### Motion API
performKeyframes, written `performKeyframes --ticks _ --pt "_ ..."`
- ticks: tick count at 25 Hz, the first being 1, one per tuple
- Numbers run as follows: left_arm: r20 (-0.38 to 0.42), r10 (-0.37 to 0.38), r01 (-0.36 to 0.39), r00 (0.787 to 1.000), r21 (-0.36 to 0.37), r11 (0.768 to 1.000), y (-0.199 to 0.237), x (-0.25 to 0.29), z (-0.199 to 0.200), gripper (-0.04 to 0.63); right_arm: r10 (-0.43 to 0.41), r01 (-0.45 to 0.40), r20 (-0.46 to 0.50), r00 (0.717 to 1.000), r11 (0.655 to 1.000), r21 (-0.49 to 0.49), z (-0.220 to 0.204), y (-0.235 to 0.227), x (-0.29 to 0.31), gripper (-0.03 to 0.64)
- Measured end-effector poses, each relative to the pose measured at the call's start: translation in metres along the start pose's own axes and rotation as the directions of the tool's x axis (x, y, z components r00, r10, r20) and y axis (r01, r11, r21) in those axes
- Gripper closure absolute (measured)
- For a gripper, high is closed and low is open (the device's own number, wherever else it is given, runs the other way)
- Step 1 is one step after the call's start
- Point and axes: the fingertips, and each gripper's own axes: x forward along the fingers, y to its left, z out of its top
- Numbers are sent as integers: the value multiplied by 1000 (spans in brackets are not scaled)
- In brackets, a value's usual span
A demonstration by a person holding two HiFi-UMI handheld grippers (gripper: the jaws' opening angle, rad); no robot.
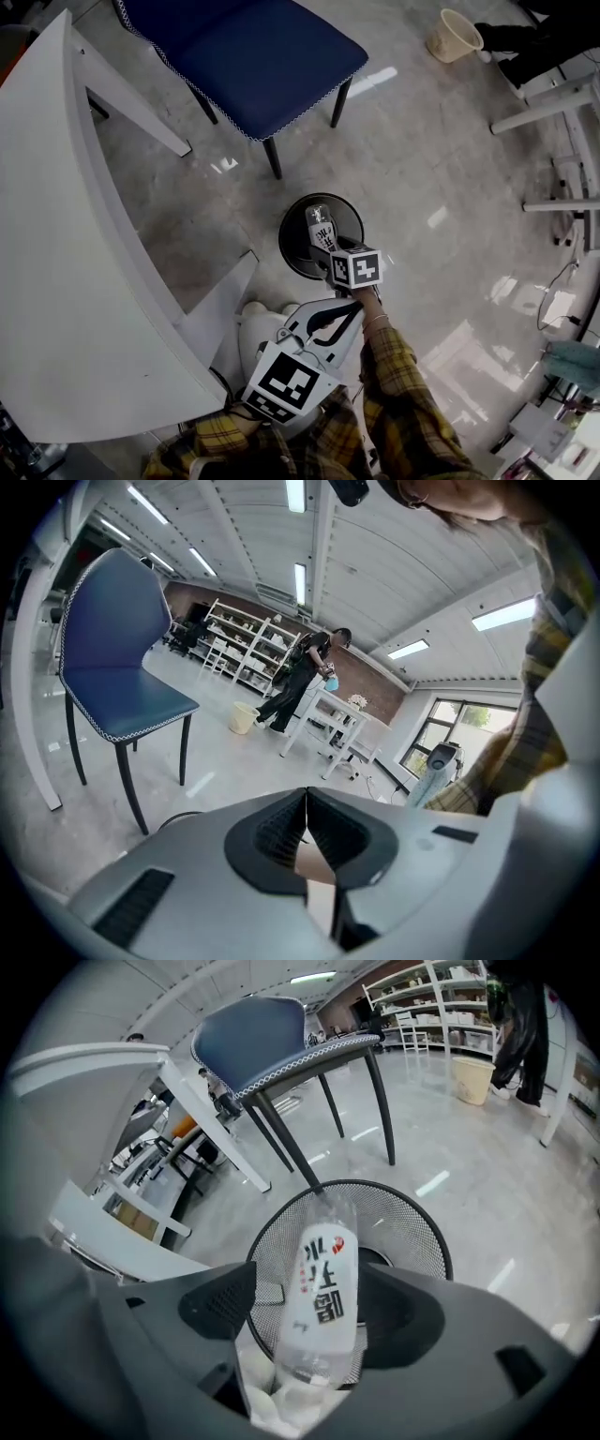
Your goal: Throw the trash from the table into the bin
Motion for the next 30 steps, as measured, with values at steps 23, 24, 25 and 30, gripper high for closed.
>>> performKeyframes --ticks 23,24,25,30 --pt "65 47 -42 997 -88 995 -118 -127 152 584 25 -29 113 993 999 39 66 127 -242 306" --pt "70 50 -44 996 -88 995 -122 -133 161 584 29 -33 123 992 999 32 74 135 -255 315" --pt "75 52 -45 996 -84 995 -127 -139 170 584 31 -35 138 990 999 24 81 142 -268 333" --pt "131 73 -68 989 -43 997 -145 -173 224 584 87 -83 254 963 996 -25 124 194 -343 434"
